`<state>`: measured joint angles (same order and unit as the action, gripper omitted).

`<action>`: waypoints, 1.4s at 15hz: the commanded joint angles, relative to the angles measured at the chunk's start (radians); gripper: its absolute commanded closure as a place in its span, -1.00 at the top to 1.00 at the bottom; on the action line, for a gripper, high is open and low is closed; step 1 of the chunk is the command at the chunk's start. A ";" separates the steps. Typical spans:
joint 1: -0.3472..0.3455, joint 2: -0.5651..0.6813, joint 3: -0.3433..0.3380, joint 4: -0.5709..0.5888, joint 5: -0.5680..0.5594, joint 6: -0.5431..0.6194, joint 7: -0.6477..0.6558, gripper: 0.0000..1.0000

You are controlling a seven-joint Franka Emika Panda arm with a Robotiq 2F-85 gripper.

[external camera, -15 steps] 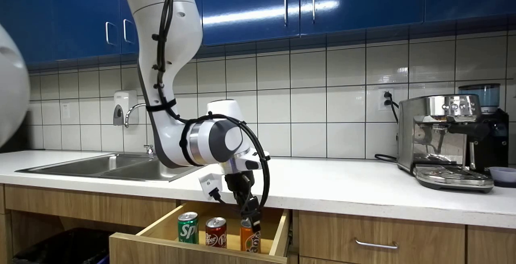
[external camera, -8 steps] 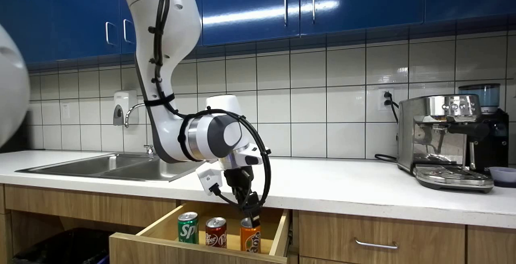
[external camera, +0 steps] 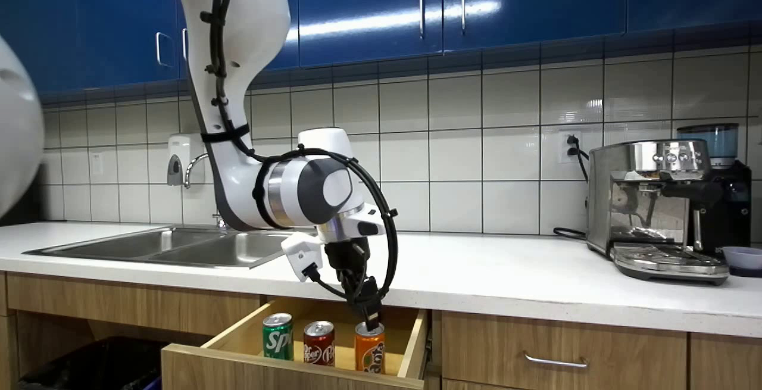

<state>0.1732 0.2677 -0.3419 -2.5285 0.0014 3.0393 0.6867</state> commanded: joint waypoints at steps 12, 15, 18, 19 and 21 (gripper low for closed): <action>-0.002 -0.235 0.001 -0.174 -0.081 -0.020 -0.129 1.00; 0.003 -0.273 -0.004 -0.201 -0.137 -0.024 -0.168 1.00; 0.005 -0.317 0.015 -0.238 -0.135 -0.041 -0.229 1.00; 0.009 -0.332 0.021 -0.249 -0.121 -0.051 -0.257 1.00; 0.018 -0.344 0.019 -0.261 -0.127 -0.058 -0.276 1.00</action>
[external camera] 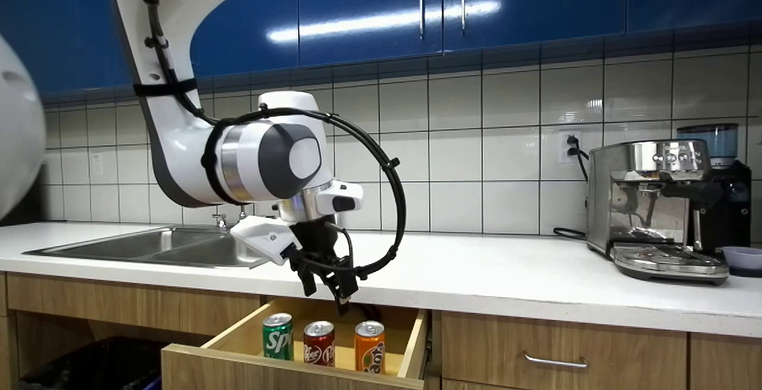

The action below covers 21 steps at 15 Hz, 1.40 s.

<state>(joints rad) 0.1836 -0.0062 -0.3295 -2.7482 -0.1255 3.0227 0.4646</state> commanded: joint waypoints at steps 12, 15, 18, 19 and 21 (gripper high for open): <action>0.010 -0.020 0.004 -0.021 0.000 -0.014 -0.030 1.00; 0.010 -0.020 0.004 -0.021 0.000 -0.014 -0.030 1.00; 0.010 -0.049 0.005 -0.045 -0.014 -0.012 -0.038 1.00; 0.022 -0.051 0.008 -0.034 0.018 -0.033 -0.065 1.00; 0.024 -0.057 0.008 -0.029 0.004 -0.039 -0.070 1.00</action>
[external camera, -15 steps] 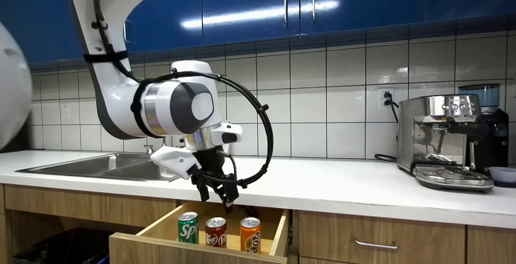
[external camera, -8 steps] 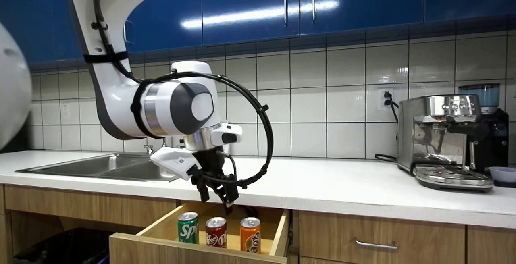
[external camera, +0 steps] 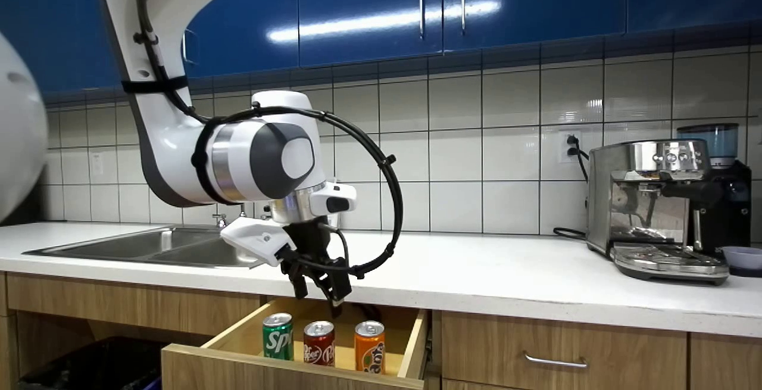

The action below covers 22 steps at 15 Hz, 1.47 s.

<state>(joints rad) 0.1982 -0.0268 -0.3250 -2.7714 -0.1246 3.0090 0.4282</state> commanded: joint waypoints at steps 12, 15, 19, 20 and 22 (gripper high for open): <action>-0.122 -0.114 0.220 -0.008 0.132 -0.198 -0.207 1.00; -0.135 -0.124 0.239 -0.007 0.150 -0.249 -0.243 1.00; -0.144 -0.135 0.247 -0.007 0.161 -0.307 -0.287 1.00; -0.145 -0.139 0.248 -0.008 0.162 -0.318 -0.297 1.00; -0.148 -0.143 0.249 -0.007 0.161 -0.336 -0.315 1.00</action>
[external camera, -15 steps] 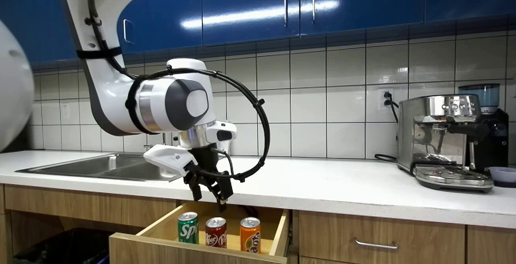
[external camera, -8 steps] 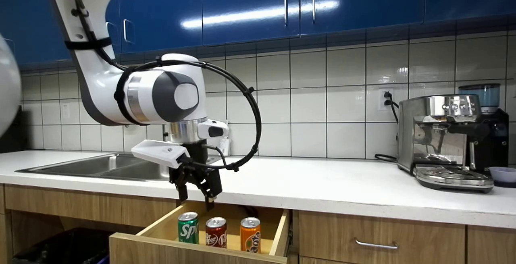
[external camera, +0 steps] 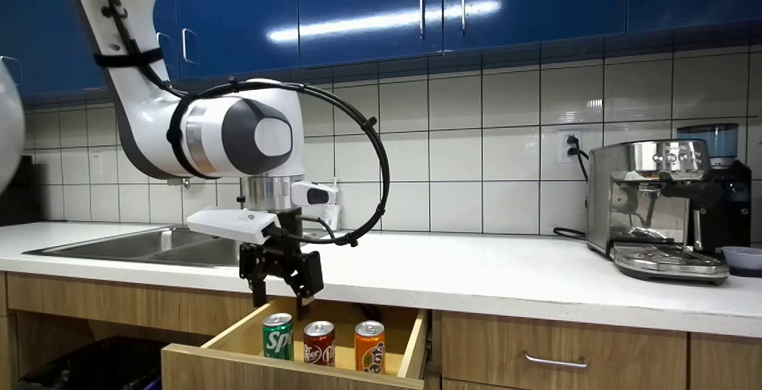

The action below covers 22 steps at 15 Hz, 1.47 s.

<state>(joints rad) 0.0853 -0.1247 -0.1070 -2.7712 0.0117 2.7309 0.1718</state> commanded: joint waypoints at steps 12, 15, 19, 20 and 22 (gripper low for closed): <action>-0.045 -0.036 0.055 -0.007 -0.007 -0.120 -0.067 1.00; -0.046 -0.022 0.056 -0.003 -0.002 -0.128 -0.068 1.00; -0.037 -0.006 0.054 0.000 0.031 -0.162 -0.104 1.00; -0.037 -0.003 0.054 0.000 0.034 -0.170 -0.110 1.00; -0.037 0.003 0.054 0.000 0.034 -0.186 -0.119 1.00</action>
<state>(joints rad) 0.0710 -0.1198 -0.0760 -2.7721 0.0162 2.5857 0.1004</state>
